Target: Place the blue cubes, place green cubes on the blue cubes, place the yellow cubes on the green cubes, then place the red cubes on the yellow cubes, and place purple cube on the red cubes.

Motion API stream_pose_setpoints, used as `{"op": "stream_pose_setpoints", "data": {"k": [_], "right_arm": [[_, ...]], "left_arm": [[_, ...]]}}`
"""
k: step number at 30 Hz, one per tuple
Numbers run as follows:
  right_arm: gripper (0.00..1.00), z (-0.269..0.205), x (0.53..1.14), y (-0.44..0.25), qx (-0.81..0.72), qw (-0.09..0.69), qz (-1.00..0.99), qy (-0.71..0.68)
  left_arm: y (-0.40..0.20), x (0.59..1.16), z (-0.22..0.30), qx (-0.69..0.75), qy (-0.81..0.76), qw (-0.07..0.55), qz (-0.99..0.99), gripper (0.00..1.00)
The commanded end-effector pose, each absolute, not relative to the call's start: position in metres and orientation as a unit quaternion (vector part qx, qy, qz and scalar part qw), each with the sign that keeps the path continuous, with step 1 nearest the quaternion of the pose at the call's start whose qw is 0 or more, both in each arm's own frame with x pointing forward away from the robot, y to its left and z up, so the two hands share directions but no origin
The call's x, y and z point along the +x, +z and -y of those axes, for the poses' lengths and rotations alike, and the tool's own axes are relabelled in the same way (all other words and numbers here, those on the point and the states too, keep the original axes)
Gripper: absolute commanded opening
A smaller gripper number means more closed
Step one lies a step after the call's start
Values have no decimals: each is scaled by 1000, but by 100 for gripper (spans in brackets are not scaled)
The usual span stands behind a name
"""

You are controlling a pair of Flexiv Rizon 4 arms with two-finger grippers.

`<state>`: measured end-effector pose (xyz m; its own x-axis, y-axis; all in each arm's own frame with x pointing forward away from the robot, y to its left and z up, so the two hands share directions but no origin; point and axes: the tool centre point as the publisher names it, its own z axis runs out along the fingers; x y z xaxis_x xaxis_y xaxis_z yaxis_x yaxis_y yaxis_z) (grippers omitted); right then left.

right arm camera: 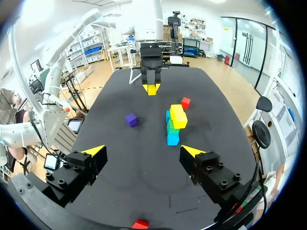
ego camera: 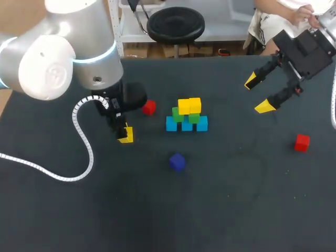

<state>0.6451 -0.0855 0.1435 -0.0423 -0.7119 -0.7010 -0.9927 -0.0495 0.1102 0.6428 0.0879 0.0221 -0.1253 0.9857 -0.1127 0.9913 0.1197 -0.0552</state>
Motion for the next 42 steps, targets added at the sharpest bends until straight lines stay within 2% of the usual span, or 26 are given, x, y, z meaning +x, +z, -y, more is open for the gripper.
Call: {"op": "stream_pose_setpoints", "data": {"k": [1,10,16,24,34,42], "right_arm": [[100,85,645,143,-654,226,-651,311],[100,85,645,143,-654,226,-651,311],[100,85,645,143,-654,226,-651,311],[100,85,645,143,-654,226,-651,311],[100,85,645,143,-654,226,-651,311],[100,85,645,143,-654,226,-651,311]], "left_arm": [[22,643,-88,661,-58,24,-748,0],[22,643,-88,661,-58,24,-748,0],[39,632,-83,639,-86,45,-763,0],[53,632,-70,614,-96,19,-783,0],[73,639,-48,621,-67,28,-781,0],[77,650,-38,633,-37,13,-773,0]]}}
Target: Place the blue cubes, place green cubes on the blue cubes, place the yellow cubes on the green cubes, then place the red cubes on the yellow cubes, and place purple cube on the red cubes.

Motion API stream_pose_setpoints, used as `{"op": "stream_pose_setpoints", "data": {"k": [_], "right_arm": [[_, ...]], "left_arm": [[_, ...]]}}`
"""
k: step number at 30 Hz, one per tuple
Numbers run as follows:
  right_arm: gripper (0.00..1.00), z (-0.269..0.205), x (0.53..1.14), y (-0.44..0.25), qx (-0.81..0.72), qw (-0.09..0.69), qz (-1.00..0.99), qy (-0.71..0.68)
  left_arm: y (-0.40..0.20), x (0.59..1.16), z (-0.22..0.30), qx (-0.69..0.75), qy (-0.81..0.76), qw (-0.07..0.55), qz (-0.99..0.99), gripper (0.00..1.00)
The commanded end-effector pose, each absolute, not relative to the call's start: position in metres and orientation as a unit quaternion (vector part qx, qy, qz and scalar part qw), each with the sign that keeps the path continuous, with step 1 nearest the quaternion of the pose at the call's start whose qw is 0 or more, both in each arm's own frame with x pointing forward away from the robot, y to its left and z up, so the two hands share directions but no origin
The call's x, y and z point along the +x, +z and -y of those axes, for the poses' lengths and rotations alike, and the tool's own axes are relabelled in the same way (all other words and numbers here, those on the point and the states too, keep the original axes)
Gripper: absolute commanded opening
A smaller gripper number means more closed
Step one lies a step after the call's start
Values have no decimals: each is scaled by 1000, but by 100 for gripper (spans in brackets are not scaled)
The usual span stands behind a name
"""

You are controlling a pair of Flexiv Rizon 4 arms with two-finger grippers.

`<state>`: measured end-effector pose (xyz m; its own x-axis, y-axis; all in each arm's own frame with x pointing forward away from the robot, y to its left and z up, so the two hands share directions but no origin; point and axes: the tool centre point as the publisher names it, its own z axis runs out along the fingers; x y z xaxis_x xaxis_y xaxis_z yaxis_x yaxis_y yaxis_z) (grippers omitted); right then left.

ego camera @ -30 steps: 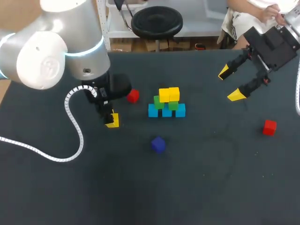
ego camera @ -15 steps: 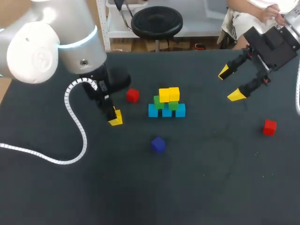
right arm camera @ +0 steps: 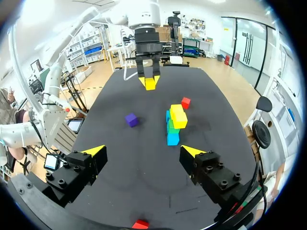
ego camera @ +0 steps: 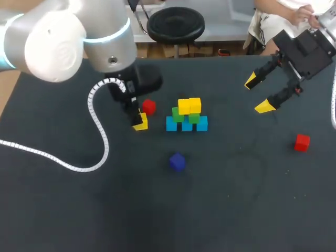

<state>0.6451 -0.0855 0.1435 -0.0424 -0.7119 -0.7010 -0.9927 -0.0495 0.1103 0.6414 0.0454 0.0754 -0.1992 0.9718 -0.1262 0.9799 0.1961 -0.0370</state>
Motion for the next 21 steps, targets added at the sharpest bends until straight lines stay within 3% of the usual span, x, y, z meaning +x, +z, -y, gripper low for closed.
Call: {"op": "stream_pose_setpoints", "data": {"k": [1,21], "right_arm": [[100,85,645,143,-654,226,-651,311],[100,85,645,143,-654,226,-651,311]], "left_arm": [[76,651,-39,636,-35,14,-770,0],[75,652,-41,640,-20,6,-768,0]]}}
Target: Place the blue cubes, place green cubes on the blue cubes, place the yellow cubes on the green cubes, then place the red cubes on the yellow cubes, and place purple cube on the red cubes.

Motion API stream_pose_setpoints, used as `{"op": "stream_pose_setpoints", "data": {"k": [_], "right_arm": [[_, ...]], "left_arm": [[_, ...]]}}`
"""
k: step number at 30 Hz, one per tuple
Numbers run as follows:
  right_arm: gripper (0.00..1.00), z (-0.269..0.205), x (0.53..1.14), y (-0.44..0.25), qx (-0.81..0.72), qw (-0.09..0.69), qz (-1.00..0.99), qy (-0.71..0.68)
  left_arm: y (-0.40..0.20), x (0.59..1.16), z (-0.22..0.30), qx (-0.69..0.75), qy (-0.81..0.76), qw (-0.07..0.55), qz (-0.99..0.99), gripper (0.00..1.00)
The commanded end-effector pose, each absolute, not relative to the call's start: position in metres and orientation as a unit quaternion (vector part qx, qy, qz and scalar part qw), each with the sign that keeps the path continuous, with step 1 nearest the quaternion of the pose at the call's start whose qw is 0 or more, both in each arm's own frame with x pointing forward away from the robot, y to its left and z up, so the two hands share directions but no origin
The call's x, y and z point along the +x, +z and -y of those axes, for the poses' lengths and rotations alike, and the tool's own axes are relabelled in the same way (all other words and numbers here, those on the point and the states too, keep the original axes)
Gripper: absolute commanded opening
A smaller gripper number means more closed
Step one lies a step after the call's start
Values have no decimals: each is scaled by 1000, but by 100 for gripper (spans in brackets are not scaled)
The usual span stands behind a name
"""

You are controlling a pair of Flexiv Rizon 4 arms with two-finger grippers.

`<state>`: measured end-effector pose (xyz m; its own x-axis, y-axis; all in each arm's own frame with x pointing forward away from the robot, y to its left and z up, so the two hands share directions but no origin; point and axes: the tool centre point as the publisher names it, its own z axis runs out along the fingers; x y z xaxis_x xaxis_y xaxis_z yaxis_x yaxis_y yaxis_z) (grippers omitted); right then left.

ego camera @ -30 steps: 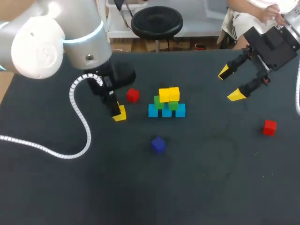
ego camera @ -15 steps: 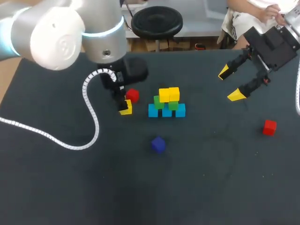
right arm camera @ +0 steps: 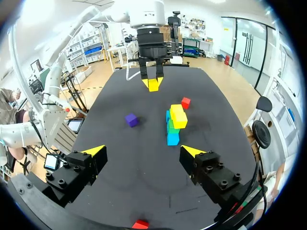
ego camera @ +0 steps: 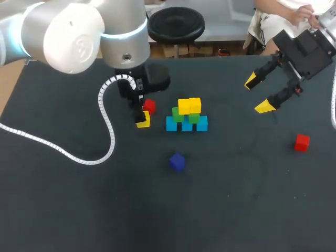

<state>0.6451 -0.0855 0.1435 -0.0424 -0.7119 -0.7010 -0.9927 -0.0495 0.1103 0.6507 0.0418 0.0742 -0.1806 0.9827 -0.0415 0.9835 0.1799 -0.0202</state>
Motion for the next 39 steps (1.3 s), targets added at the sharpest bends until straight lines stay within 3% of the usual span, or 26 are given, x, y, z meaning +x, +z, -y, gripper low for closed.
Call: {"op": "stream_pose_setpoints", "data": {"k": [1,39], "right_arm": [[100,85,645,143,-654,226,-651,311],[100,85,645,143,-654,226,-651,311]], "left_arm": [[75,652,-41,640,-20,6,-768,0],[95,663,-29,634,-15,16,-773,0]]}}
